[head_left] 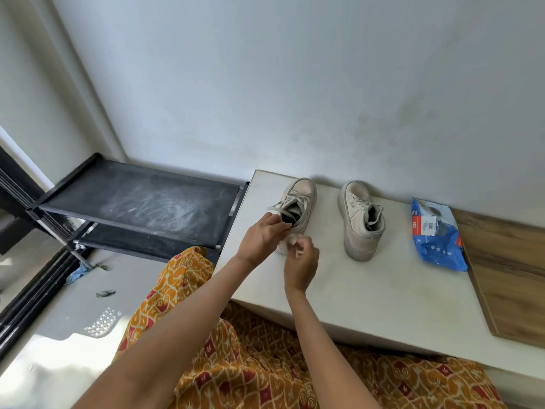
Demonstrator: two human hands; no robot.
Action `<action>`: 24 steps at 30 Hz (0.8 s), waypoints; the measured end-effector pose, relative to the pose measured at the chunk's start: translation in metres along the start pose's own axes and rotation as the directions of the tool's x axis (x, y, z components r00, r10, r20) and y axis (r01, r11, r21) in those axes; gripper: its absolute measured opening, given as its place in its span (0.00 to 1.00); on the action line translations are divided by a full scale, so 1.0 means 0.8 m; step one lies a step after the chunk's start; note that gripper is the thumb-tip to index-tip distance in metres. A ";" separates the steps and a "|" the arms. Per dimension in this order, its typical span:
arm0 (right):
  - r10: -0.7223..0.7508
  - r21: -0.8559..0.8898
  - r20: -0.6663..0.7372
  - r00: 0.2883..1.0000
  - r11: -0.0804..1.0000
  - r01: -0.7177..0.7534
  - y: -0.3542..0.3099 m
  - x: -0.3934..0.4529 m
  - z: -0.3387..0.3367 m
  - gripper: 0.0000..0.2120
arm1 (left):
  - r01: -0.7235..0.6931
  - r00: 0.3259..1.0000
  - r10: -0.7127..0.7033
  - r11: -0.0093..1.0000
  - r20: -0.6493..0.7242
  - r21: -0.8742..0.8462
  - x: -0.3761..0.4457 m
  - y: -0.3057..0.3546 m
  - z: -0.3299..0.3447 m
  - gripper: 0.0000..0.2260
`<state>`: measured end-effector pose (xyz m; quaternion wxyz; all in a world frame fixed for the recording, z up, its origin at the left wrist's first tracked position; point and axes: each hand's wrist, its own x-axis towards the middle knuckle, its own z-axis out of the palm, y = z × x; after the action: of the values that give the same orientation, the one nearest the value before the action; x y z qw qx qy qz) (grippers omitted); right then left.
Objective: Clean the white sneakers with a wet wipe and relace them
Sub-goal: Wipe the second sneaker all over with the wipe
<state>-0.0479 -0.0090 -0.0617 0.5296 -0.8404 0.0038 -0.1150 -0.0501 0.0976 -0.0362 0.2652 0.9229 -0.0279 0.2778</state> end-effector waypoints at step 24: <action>0.035 -0.151 0.068 0.997 0.988 -0.024 0.021 0.013 -0.017 0.03 | -0.026 1.000 0.026 0.999 0.017 0.028 0.004 -0.003 0.001 0.09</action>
<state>-0.0381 -0.0298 -0.0690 0.4662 -0.8813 0.0061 -0.0770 -0.0469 0.0999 -0.0363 0.2482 0.9284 -0.0382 0.2739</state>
